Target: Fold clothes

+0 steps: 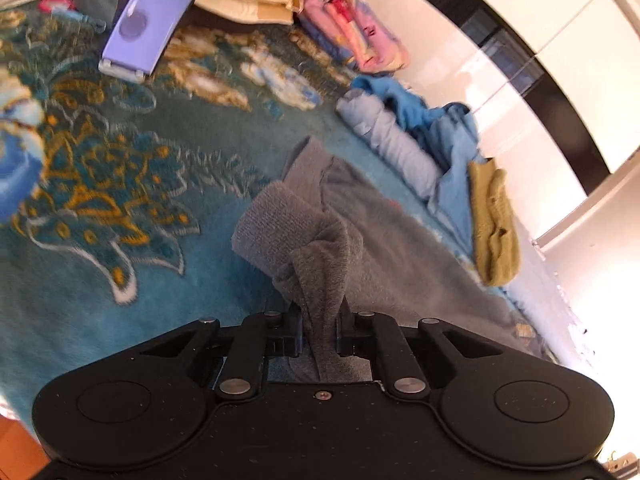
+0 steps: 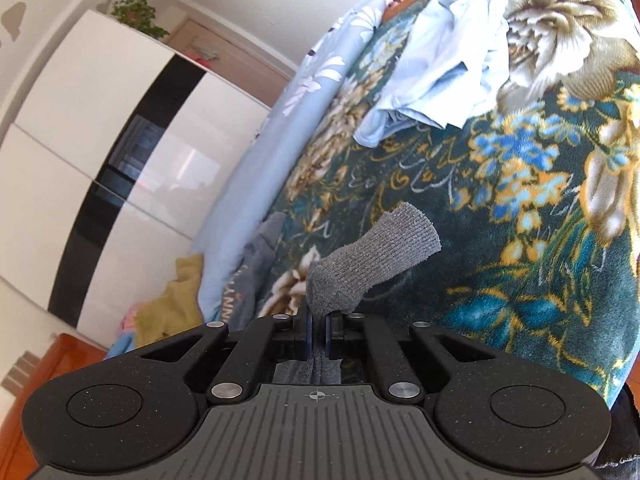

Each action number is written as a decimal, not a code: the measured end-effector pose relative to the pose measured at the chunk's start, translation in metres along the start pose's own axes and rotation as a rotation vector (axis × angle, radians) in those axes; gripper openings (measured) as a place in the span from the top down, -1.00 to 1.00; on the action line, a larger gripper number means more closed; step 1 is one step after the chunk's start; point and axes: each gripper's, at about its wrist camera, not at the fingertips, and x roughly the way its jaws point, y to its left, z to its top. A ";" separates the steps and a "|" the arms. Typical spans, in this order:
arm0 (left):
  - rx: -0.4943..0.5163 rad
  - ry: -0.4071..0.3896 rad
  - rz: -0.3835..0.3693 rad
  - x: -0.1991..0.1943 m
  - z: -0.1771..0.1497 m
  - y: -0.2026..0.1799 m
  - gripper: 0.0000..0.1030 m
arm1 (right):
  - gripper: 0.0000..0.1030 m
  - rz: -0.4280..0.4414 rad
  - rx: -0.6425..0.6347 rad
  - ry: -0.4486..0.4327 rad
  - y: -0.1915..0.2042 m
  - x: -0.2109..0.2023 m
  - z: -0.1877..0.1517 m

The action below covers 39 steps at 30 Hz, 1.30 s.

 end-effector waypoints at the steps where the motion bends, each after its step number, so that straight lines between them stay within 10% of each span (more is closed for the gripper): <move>1: 0.014 0.004 -0.004 -0.004 0.001 0.001 0.78 | 0.92 0.012 0.002 -0.007 0.001 -0.005 -0.001; 16: -0.057 0.056 -0.148 0.020 0.048 -0.016 0.77 | 0.92 0.028 -0.086 -0.002 0.067 0.040 0.045; 39: -0.207 0.036 0.010 0.177 0.121 -0.039 0.67 | 0.92 -0.136 -0.340 0.187 0.188 0.365 0.039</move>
